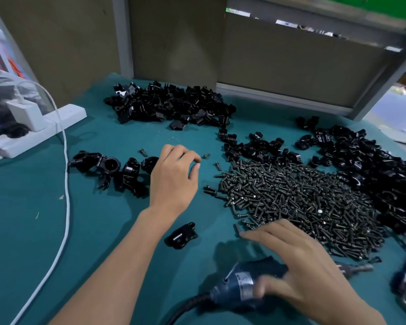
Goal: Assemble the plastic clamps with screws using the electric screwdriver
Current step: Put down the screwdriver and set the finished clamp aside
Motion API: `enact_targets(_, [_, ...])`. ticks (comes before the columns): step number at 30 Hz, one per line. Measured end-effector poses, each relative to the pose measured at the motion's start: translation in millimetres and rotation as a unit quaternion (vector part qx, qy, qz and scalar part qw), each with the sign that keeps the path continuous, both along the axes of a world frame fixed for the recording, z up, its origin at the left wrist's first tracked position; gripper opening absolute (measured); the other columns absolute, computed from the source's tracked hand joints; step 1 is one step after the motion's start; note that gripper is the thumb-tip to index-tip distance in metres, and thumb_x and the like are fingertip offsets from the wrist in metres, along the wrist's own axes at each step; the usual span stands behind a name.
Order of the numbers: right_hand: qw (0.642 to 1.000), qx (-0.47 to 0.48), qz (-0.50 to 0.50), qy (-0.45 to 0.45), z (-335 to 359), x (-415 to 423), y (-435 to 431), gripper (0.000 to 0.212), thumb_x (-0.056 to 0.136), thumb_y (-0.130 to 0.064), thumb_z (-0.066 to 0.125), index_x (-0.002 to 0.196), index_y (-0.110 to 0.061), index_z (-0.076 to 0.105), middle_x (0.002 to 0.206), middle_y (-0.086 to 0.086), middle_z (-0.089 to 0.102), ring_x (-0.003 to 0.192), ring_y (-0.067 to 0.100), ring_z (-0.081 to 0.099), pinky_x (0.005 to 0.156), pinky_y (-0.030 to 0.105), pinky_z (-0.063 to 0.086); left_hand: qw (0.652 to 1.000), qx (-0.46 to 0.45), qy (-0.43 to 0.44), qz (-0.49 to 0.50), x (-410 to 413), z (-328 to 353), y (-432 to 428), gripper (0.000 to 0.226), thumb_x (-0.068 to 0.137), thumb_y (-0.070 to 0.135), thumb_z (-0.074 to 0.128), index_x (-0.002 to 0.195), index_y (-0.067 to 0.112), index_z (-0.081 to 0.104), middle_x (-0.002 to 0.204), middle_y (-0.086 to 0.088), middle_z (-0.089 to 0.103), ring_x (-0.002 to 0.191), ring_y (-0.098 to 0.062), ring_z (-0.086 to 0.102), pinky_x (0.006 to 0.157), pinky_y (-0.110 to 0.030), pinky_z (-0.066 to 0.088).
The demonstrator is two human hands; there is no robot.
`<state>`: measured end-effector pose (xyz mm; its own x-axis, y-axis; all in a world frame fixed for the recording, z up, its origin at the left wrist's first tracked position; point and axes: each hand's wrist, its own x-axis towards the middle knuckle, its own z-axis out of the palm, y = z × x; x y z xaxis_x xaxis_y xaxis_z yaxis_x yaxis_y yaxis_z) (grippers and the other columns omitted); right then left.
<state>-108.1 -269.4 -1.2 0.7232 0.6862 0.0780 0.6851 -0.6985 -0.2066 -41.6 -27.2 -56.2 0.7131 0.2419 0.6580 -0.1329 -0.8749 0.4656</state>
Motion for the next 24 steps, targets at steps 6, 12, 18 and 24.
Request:
enact_targets(6, [0.993,0.042,0.092,0.064,2,27,76,0.034,0.092,-0.044,0.059,0.124,-0.032,0.061,0.116,-0.017,0.059,0.111,0.005,0.051,0.093,0.030,0.046,0.998,-0.053,-0.015,-0.002,3,1,-1,0.007,0.088,0.006,0.070,0.094,0.009,0.071,0.090,-0.001,0.066,0.094,-0.023,0.054,0.082,-0.020,0.036])
enact_targets(12, [0.984,-0.071,0.124,0.103,-7,40,116,0.038,0.080,-0.026,0.074,0.116,-0.019,0.065,0.105,0.004,0.056,0.105,0.026,0.052,0.082,0.040,0.049,0.990,-0.125,0.016,0.057,4,15,10,0.009,0.090,0.008,0.066,0.096,0.013,0.070,0.094,0.001,0.066,0.101,-0.022,0.050,0.080,-0.019,0.033])
enact_targets(18, [0.995,-0.012,0.090,0.045,-3,38,99,0.028,0.091,-0.036,0.062,0.114,-0.022,0.059,0.109,-0.003,0.054,0.110,0.020,0.046,0.087,0.040,0.045,0.973,-0.035,0.204,0.104,60,31,40,0.022,0.094,0.018,0.061,0.113,0.008,0.066,0.110,-0.012,0.066,0.113,-0.031,0.051,0.081,-0.039,0.045])
enact_targets(24, [0.986,0.161,0.030,0.026,11,35,53,0.035,0.084,-0.051,0.064,0.115,-0.035,0.061,0.105,-0.021,0.058,0.099,0.002,0.050,0.082,0.028,0.051,0.924,-0.122,0.361,0.024,150,27,63,0.066,0.103,0.038,0.047,0.148,-0.004,0.026,0.154,-0.023,0.030,0.142,-0.038,0.028,0.113,-0.043,0.028])
